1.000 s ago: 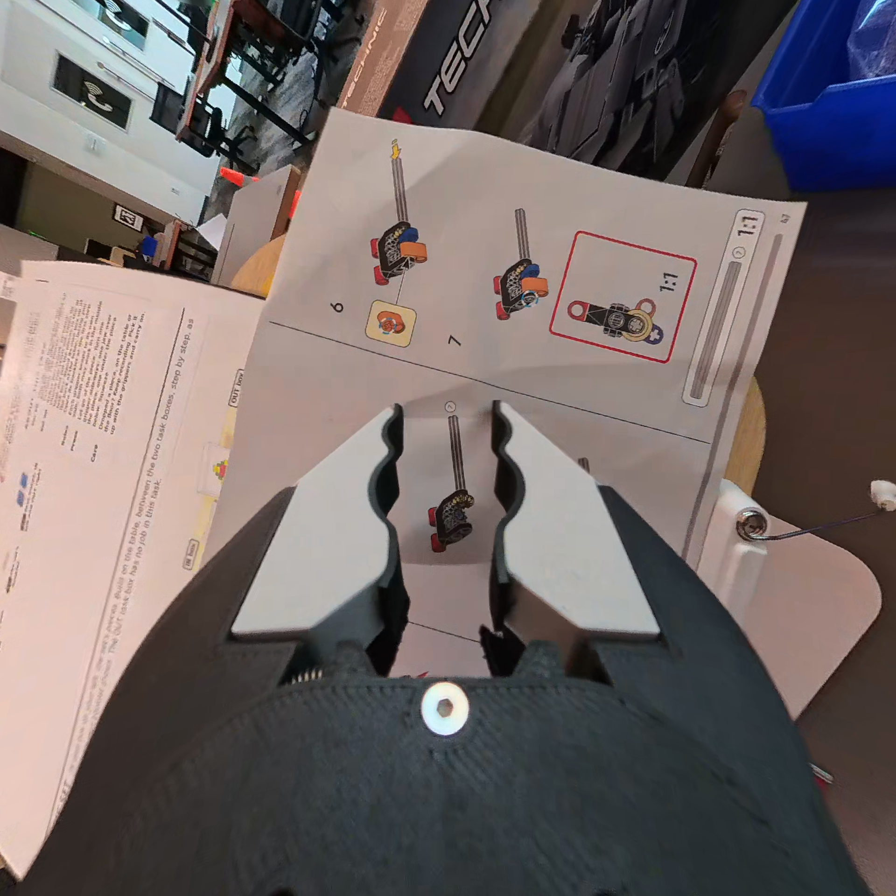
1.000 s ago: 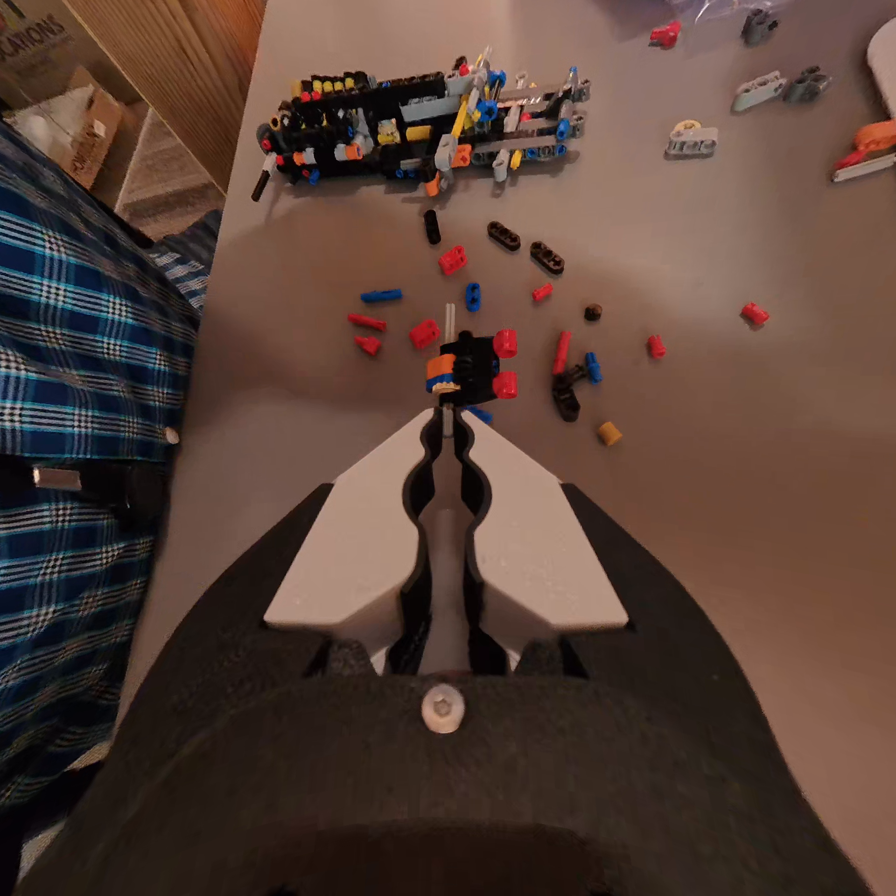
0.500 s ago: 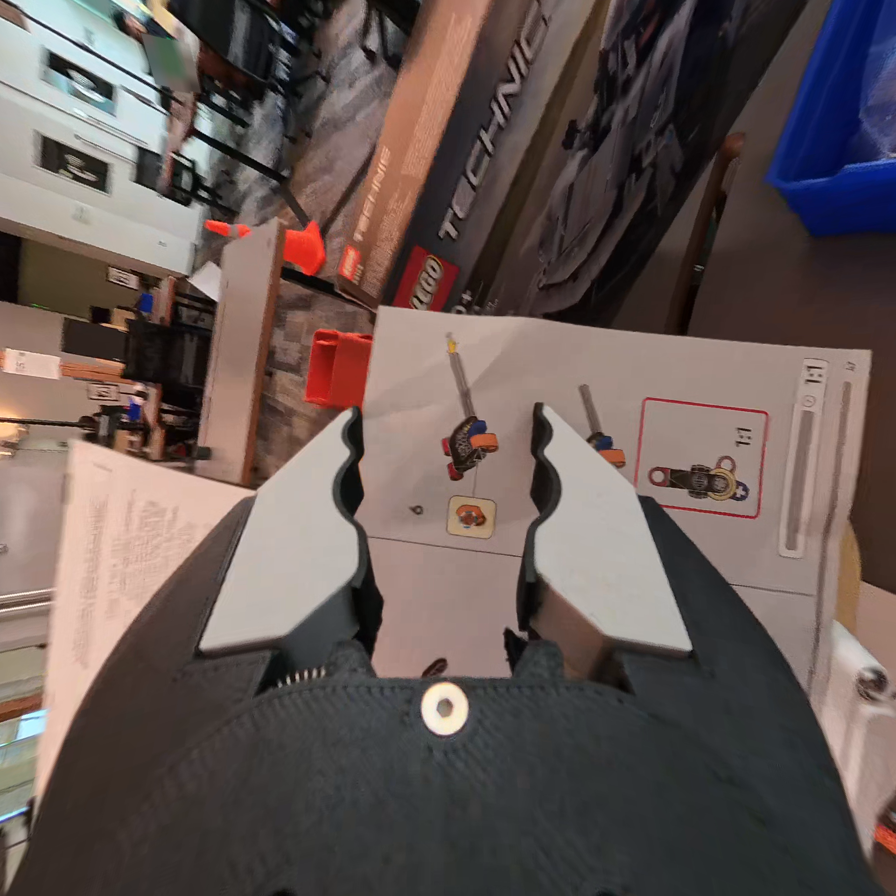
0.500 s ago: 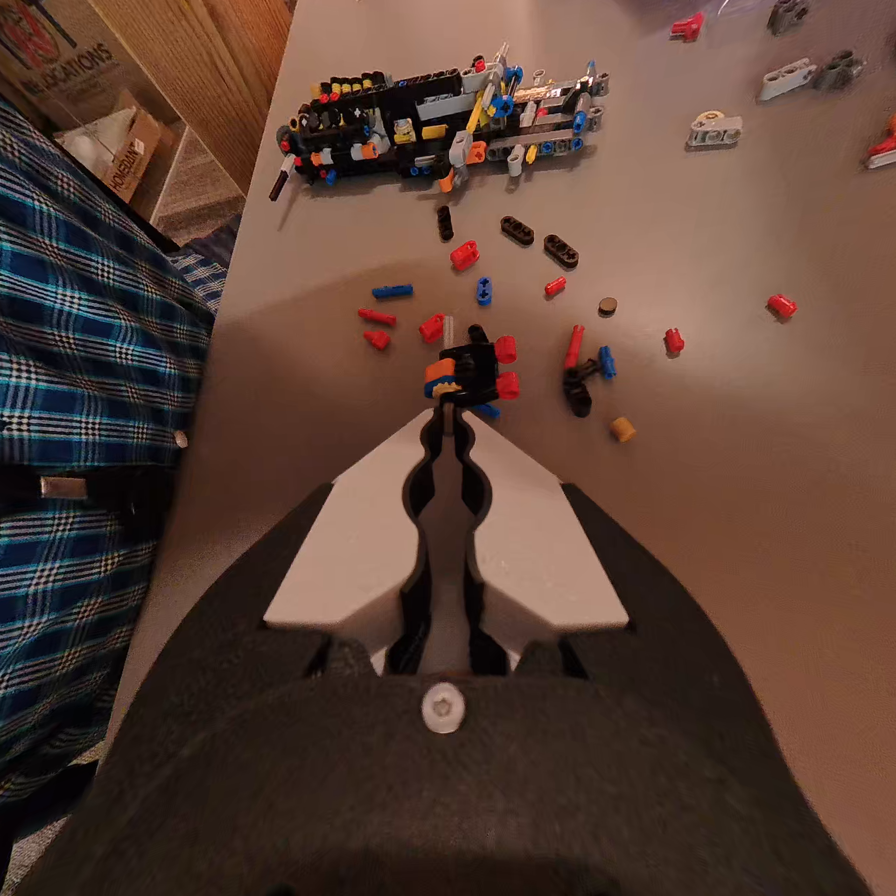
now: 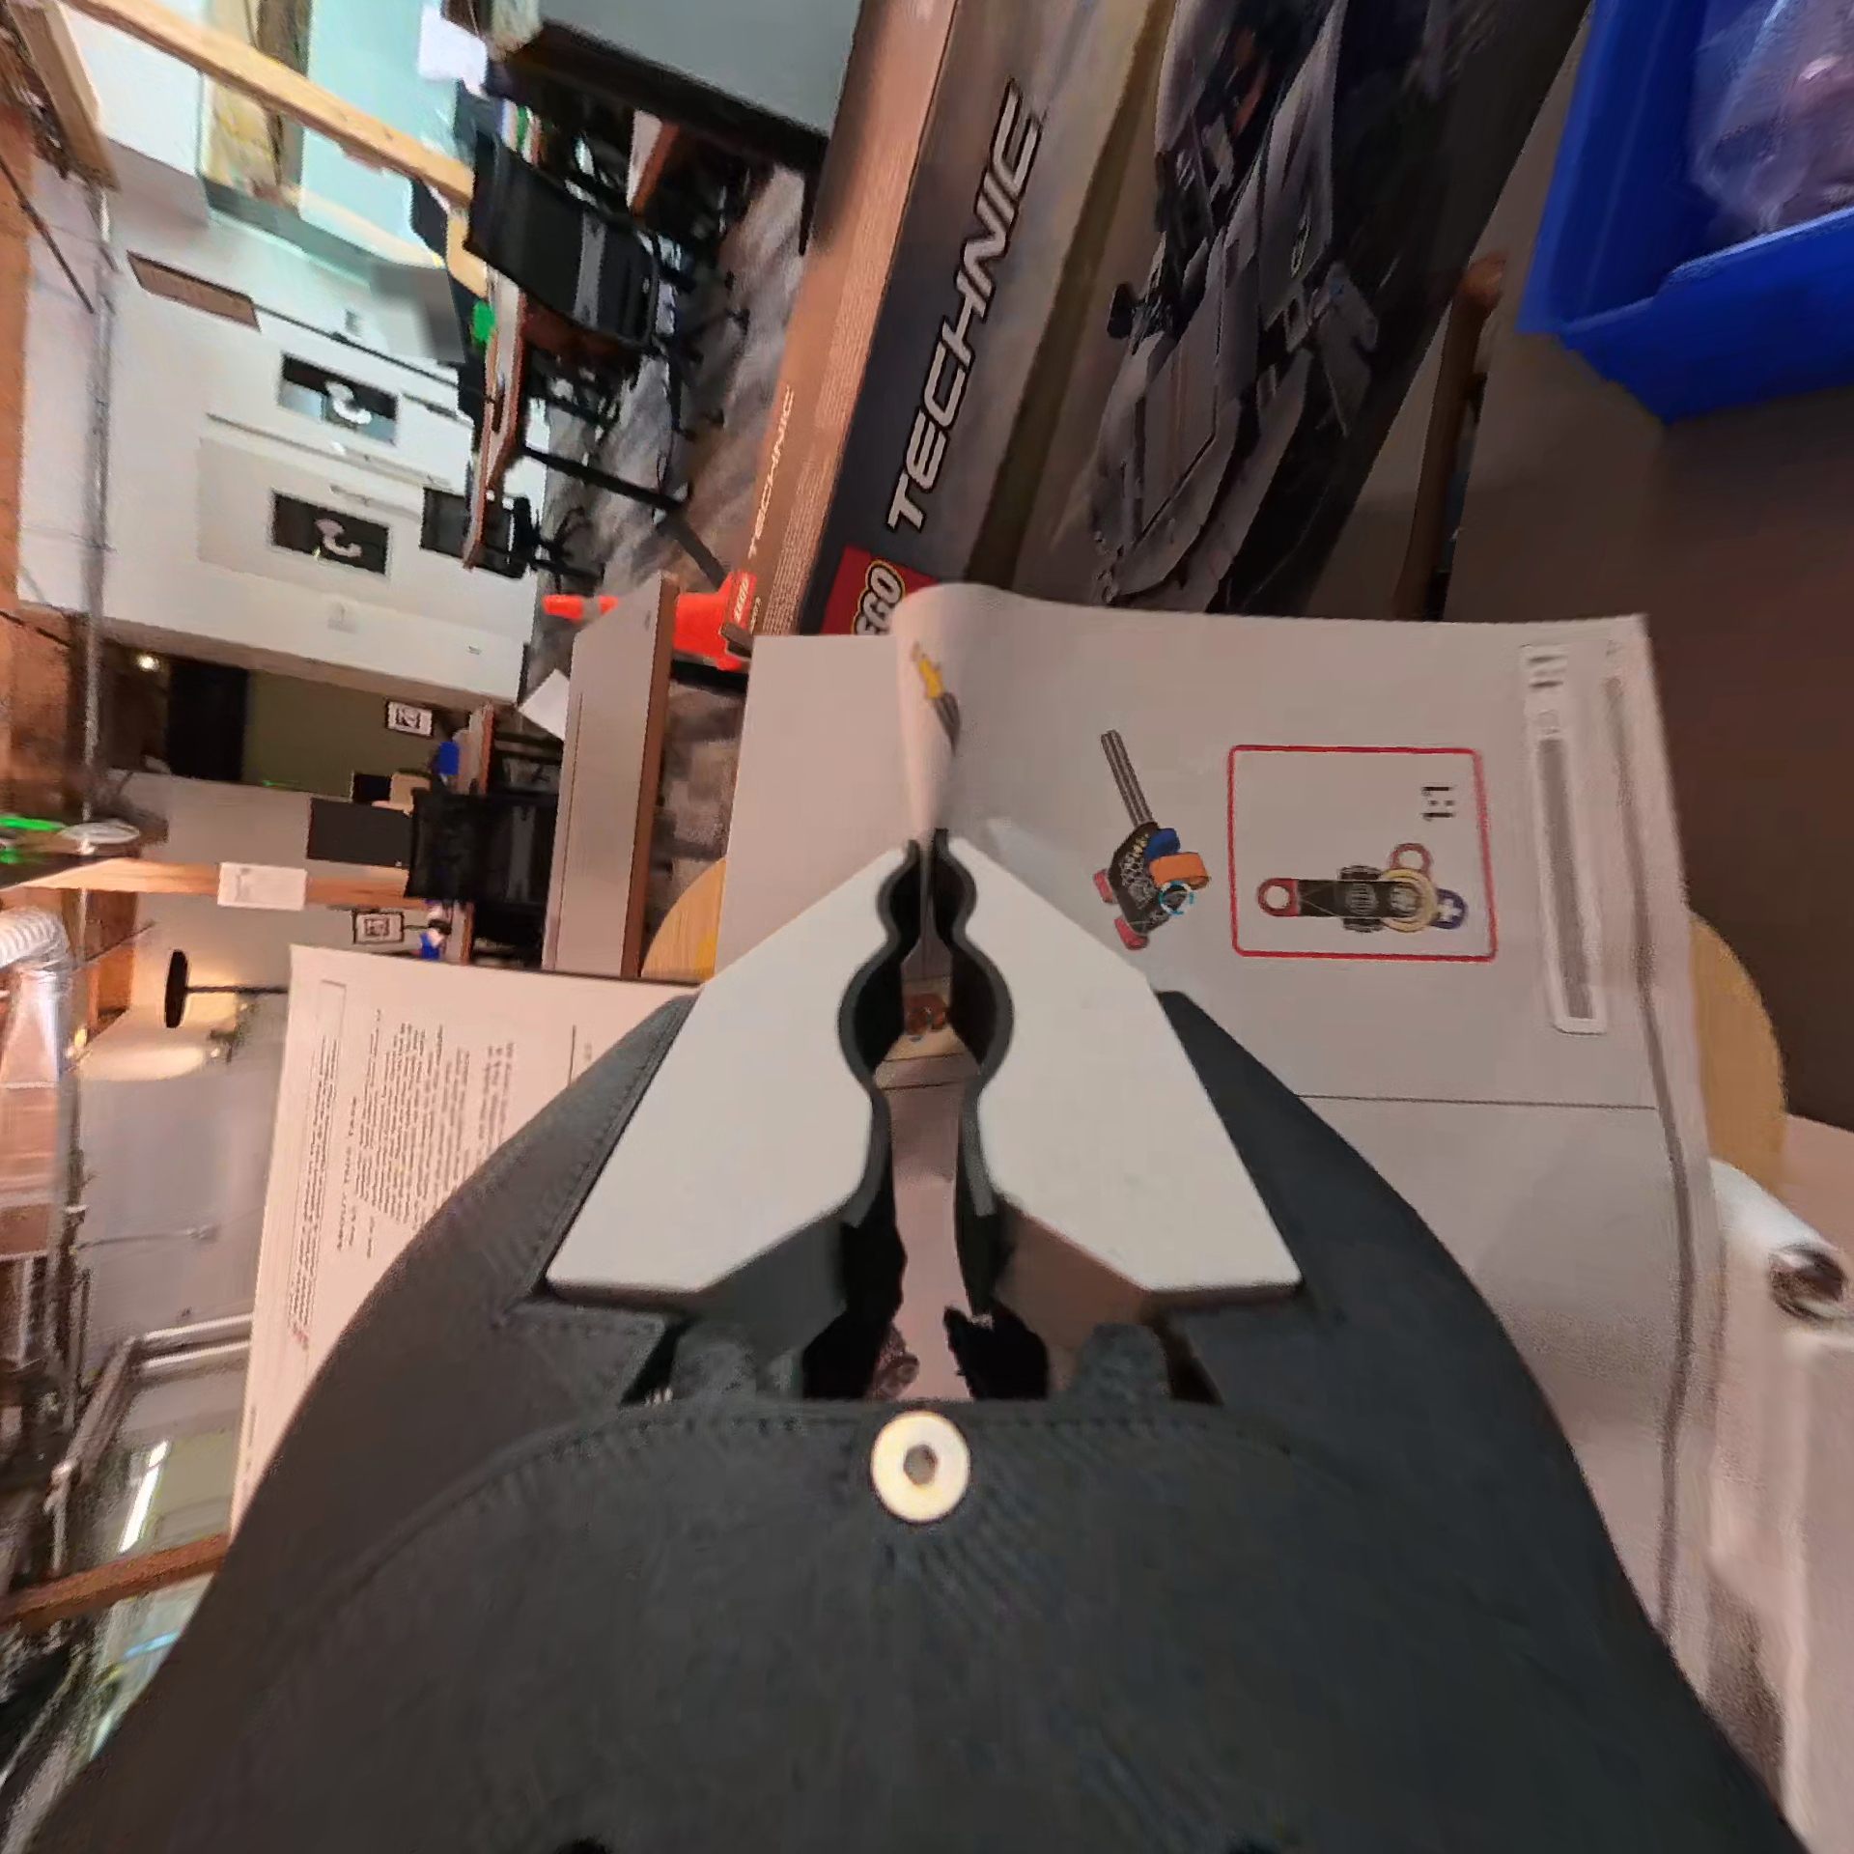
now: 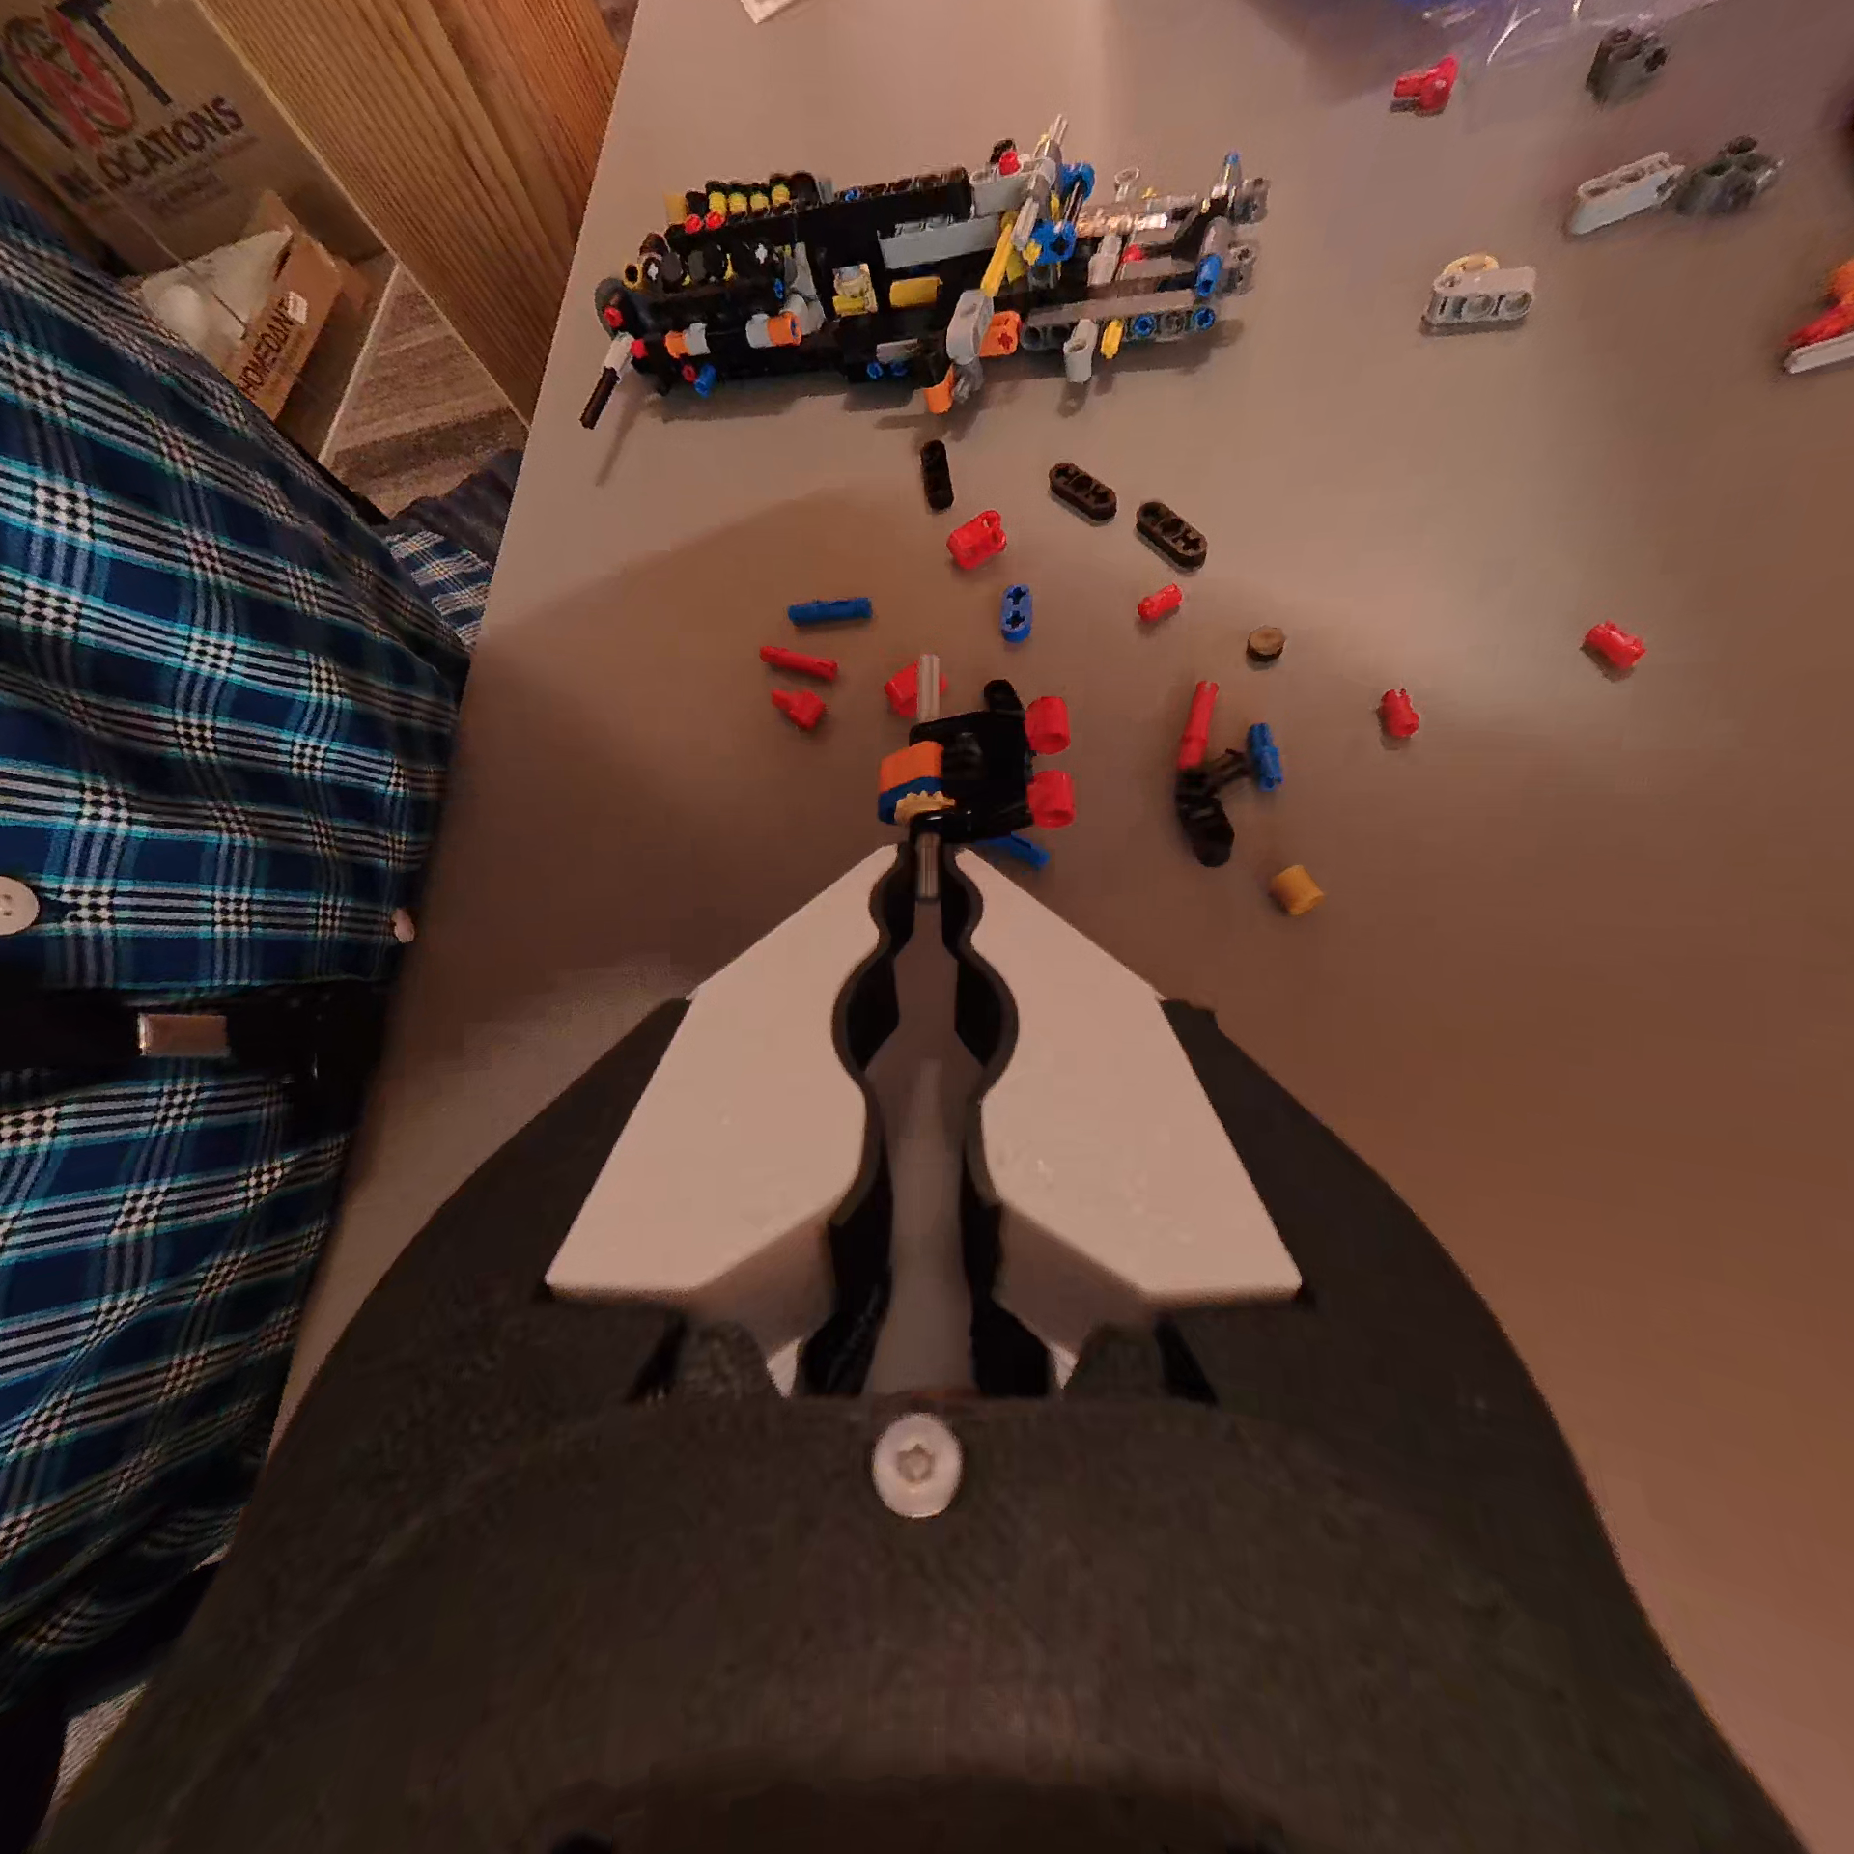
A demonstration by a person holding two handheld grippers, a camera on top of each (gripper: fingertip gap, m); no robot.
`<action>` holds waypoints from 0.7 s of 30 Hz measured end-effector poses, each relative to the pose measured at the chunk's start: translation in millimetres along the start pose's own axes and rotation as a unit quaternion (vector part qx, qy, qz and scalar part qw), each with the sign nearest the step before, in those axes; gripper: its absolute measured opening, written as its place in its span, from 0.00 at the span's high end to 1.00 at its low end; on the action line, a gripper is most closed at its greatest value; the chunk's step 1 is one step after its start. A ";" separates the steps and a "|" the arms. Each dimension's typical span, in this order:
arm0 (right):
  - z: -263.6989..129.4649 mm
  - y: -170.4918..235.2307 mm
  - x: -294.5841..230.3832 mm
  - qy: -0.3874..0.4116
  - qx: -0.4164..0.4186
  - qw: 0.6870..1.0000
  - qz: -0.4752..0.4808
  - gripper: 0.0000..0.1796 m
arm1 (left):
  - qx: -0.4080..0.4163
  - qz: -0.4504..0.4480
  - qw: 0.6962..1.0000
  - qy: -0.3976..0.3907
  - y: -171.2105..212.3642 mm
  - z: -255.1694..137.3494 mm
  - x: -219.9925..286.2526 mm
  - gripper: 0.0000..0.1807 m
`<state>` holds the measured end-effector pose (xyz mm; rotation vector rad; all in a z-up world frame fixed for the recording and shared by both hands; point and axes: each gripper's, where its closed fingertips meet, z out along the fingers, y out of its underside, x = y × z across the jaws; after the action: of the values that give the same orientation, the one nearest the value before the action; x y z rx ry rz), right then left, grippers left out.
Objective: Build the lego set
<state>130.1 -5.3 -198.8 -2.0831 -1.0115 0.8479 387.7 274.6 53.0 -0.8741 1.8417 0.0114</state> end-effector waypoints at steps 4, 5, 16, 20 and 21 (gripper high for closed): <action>2.0 9.7 -3.4 -0.021 -0.023 0.999 0.038 0.91 | 0.076 -0.044 0.996 0.012 -13.2 -44.9 -0.6 1.00; 2.8 11.3 -0.2 -0.015 -0.027 0.998 0.047 0.87 | 0.107 -0.056 0.993 0.004 -18.6 -61.3 -5.5 1.00; -65.5 -59.5 29.0 0.132 0.061 0.989 -0.034 0.61 | 0.281 -0.219 0.933 -0.042 36.0 -207.1 -30.7 1.00; -110.0 -152.8 62.0 0.234 0.146 0.957 -0.092 0.55 | 0.325 -0.290 0.898 -0.059 77.2 -240.9 -29.2 1.00; -117.0 -179.0 69.6 0.250 0.168 0.947 -0.112 0.53 | 0.333 -0.308 0.889 -0.068 88.5 -247.9 -29.6 1.00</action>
<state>182.8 106.3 -10.8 -1.7218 -0.7431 0.3166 144.0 259.3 155.5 -0.8802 1.2250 -0.8860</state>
